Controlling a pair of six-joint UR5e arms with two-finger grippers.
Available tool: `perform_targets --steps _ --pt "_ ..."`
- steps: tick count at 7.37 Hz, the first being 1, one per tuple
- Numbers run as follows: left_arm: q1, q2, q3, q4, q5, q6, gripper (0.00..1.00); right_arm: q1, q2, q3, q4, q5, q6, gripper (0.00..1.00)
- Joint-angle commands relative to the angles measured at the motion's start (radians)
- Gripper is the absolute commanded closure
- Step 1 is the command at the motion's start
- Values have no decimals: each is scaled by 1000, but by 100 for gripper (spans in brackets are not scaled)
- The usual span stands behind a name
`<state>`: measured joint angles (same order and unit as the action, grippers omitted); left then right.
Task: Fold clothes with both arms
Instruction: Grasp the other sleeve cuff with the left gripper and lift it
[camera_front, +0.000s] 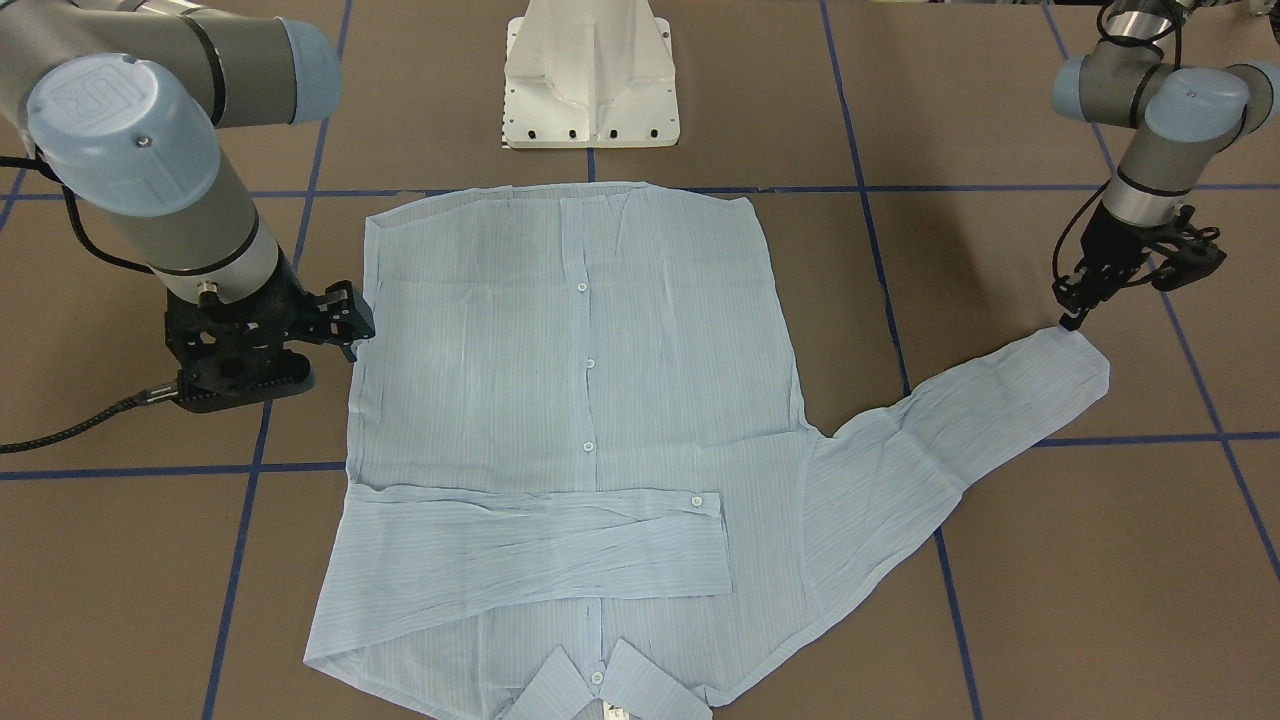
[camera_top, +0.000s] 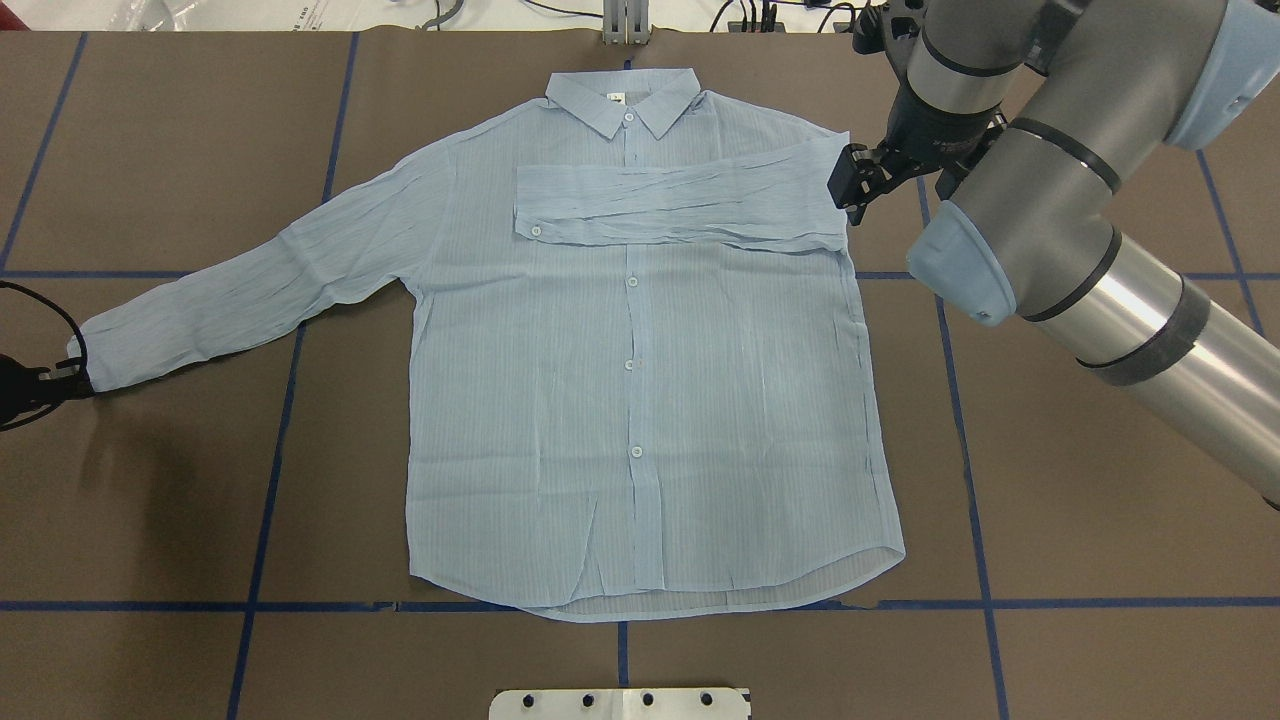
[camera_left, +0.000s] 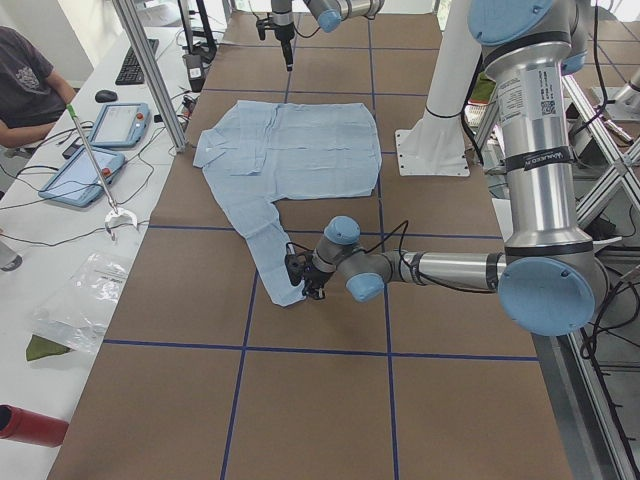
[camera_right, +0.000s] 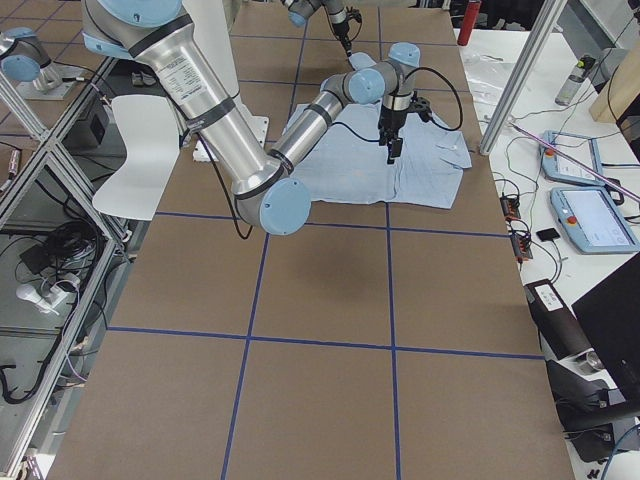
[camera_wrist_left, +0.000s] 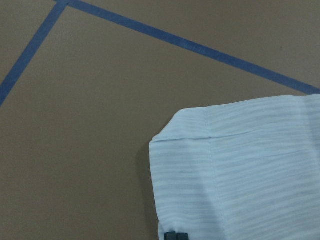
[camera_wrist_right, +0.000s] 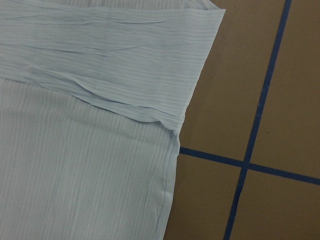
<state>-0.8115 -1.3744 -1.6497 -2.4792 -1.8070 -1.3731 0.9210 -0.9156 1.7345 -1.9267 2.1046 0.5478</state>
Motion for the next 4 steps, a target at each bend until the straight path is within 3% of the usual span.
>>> perform_targets --steps 1,3,4 --pt "-11 1 -152 136 -5 9 100 2 -2 2 0 2 0 0" --pt "-17 -110 -338 479 -2 65 100 6 -21 3 0 5 -6 0" --pt "-26 -226 -341 600 0 65 100 7 -26 5 2 5 -11 0"
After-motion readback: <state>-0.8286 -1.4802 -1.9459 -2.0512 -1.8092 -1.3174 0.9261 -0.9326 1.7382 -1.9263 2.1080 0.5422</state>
